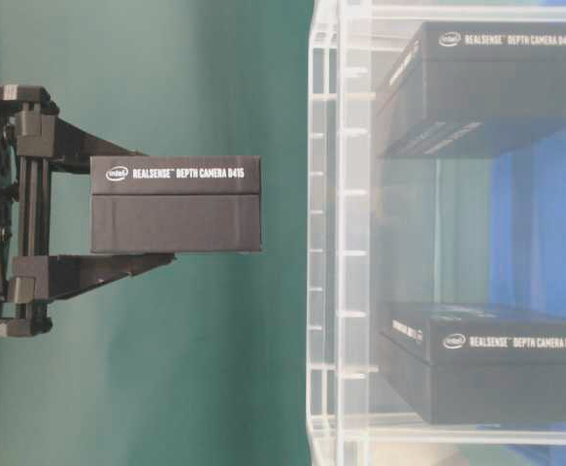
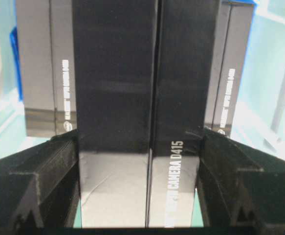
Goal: Take the box out of the case with the right arm.
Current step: 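Lift the middle box straight up out of the bin, then carry the box toward the front and lower it onto the cloth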
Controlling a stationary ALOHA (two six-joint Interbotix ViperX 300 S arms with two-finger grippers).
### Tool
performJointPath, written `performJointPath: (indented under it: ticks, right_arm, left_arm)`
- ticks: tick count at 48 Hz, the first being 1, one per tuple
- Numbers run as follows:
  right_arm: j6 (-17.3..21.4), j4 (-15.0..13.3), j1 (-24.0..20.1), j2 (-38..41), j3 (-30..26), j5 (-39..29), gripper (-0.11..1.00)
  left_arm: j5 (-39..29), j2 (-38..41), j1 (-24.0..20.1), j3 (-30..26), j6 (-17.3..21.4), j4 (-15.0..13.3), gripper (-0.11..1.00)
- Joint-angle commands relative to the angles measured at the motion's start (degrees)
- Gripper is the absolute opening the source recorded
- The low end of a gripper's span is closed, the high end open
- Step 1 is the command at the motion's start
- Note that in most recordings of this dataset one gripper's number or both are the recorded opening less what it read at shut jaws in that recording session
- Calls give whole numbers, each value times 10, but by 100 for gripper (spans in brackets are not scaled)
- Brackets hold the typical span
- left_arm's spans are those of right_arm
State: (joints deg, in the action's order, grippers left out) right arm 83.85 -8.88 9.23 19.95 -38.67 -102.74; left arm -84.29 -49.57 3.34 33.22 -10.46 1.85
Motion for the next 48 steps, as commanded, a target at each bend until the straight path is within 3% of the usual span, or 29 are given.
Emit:
performJointPath:
  ticks: [1, 16, 48]
  right_arm:
    - [-1, -4, -2, -27, -14, -6, 65]
    - [16, -3, -32, -27, -17, -8, 65]
    - [181, -13, -212, -27, -17, -25, 65]
  left_arm:
    - [2, 3, -2, -14, 0, 2, 2]
    - [2, 4, -2, -14, 0, 2, 2]
    - [2, 4, -2, -14, 0, 2, 2]
